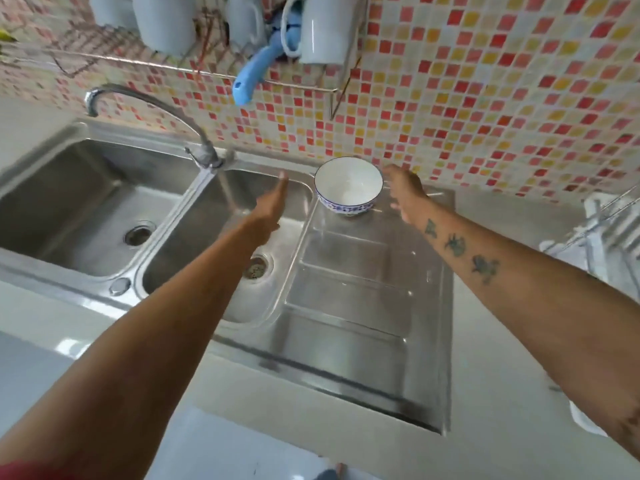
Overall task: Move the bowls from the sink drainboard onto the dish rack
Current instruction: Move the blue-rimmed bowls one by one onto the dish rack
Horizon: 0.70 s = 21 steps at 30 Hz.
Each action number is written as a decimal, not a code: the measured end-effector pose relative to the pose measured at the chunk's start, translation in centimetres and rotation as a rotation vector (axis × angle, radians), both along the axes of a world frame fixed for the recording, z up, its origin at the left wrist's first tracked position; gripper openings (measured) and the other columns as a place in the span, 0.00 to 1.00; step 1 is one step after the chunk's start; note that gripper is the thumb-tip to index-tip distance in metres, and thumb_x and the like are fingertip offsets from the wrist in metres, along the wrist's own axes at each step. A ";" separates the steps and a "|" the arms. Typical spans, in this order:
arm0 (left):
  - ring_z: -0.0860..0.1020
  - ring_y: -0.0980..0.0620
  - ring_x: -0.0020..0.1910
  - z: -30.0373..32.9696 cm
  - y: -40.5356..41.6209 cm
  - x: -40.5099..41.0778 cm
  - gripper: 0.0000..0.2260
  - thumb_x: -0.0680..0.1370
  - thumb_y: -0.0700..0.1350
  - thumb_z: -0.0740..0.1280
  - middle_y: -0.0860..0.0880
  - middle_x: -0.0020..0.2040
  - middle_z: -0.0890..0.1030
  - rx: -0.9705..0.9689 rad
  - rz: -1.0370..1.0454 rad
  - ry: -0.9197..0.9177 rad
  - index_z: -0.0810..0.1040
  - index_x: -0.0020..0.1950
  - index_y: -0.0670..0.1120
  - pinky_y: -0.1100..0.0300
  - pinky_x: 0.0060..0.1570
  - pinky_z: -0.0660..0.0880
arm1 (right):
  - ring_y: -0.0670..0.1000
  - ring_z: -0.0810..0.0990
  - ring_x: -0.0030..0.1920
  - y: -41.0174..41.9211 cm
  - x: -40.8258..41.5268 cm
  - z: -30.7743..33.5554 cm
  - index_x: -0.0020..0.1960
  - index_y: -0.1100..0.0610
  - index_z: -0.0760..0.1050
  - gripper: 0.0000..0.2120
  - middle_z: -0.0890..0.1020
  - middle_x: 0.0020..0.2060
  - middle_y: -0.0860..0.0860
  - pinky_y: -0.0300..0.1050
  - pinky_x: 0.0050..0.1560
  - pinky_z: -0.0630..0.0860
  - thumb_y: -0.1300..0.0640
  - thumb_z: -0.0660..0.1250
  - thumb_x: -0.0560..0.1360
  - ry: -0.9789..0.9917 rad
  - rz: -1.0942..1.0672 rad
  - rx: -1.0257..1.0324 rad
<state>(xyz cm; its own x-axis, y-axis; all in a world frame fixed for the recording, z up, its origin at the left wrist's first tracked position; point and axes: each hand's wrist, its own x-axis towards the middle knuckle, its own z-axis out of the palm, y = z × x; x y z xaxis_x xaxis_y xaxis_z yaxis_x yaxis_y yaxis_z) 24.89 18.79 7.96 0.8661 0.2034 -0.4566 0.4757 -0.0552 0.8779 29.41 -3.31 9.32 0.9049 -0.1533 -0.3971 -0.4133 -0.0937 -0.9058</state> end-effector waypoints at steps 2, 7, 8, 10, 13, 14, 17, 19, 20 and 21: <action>0.57 0.43 0.78 -1.3 -1.1 1.8 0.36 0.78 0.68 0.52 0.47 0.80 0.56 -0.057 0.014 0.002 0.57 0.79 0.49 0.44 0.70 0.62 | 0.52 0.72 0.61 0.2 1.5 -1.2 0.68 0.55 0.73 0.22 0.74 0.69 0.53 0.45 0.54 0.64 0.50 0.62 0.77 0.025 -0.011 -0.015; 0.52 0.48 0.80 -2.6 -4.7 5.4 0.32 0.81 0.63 0.49 0.46 0.81 0.52 -0.287 0.025 0.013 0.52 0.80 0.47 0.49 0.76 0.52 | 0.52 0.72 0.61 0.1 4.7 -3.3 0.73 0.54 0.66 0.26 0.70 0.68 0.50 0.45 0.56 0.61 0.46 0.60 0.78 0.043 -0.028 0.011; 0.54 0.48 0.79 -2.9 -5.2 5.8 0.31 0.82 0.62 0.48 0.46 0.81 0.54 -0.308 0.024 0.001 0.53 0.80 0.46 0.52 0.75 0.54 | 0.51 0.71 0.60 0.2 5.1 -3.6 0.72 0.53 0.66 0.25 0.70 0.69 0.50 0.45 0.58 0.61 0.45 0.59 0.78 0.049 -0.023 0.019; 0.60 0.48 0.77 -3.6 -5.9 6.7 0.30 0.82 0.61 0.47 0.45 0.79 0.61 -0.367 0.050 -0.021 0.57 0.79 0.44 0.56 0.73 0.59 | 0.52 0.70 0.63 0.5 5.9 -4.4 0.72 0.51 0.67 0.25 0.70 0.71 0.51 0.48 0.63 0.61 0.43 0.59 0.77 0.077 0.019 0.028; 0.74 0.46 0.67 -5.0 -6.1 7.8 0.31 0.82 0.63 0.45 0.46 0.64 0.76 -0.417 0.015 -0.009 0.67 0.74 0.44 0.55 0.66 0.70 | 0.49 0.75 0.52 1.1 6.4 -5.3 0.63 0.51 0.72 0.20 0.76 0.59 0.51 0.43 0.50 0.70 0.41 0.60 0.76 0.135 0.051 0.102; 0.76 0.46 0.65 -5.4 -6.3 8.1 0.32 0.81 0.64 0.45 0.47 0.59 0.77 -0.433 0.009 -0.011 0.70 0.73 0.45 0.55 0.59 0.75 | 0.48 0.76 0.49 1.5 6.3 -5.4 0.61 0.51 0.71 0.19 0.77 0.55 0.50 0.43 0.45 0.69 0.42 0.59 0.77 0.144 0.051 0.121; 0.77 0.42 0.64 -5.9 -6.6 8.3 0.33 0.80 0.66 0.45 0.45 0.62 0.79 -0.446 0.012 -0.023 0.71 0.72 0.47 0.51 0.56 0.77 | 0.53 0.75 0.61 2.2 7.2 -7.1 0.72 0.52 0.66 0.39 0.76 0.66 0.52 0.48 0.54 0.68 0.34 0.64 0.66 0.150 0.029 0.130; 0.77 0.42 0.63 -6.1 -6.7 8.4 0.33 0.79 0.68 0.45 0.44 0.66 0.78 -0.444 0.018 -0.027 0.71 0.72 0.48 0.48 0.61 0.76 | 0.55 0.74 0.65 1.8 8.8 -9.4 0.74 0.51 0.63 0.45 0.73 0.70 0.53 0.50 0.58 0.69 0.34 0.65 0.61 0.132 0.006 0.154; 0.77 0.42 0.63 -6.1 -6.7 8.3 0.33 0.79 0.68 0.45 0.44 0.66 0.78 -0.434 0.026 -0.023 0.71 0.72 0.48 0.48 0.60 0.76 | 0.55 0.74 0.66 1.7 9.1 -9.8 0.75 0.51 0.62 0.45 0.72 0.70 0.53 0.51 0.61 0.69 0.34 0.65 0.61 0.124 -0.011 0.164; 0.77 0.42 0.62 -6.0 -6.8 8.2 0.33 0.79 0.68 0.45 0.44 0.65 0.78 -0.450 0.036 -0.016 0.71 0.72 0.48 0.49 0.58 0.77 | 0.56 0.74 0.66 1.8 8.9 -9.6 0.75 0.51 0.62 0.46 0.72 0.70 0.53 0.51 0.64 0.69 0.34 0.64 0.61 0.124 -0.038 0.181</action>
<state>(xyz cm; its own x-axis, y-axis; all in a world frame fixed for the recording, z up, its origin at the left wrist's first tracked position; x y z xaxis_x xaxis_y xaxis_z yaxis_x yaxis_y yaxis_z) 33.12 12.02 1.94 0.8696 0.0178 -0.4934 0.4568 0.3499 0.8178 38.32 -1.52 -0.28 0.8424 -0.1023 -0.5291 -0.5228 0.0830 -0.8484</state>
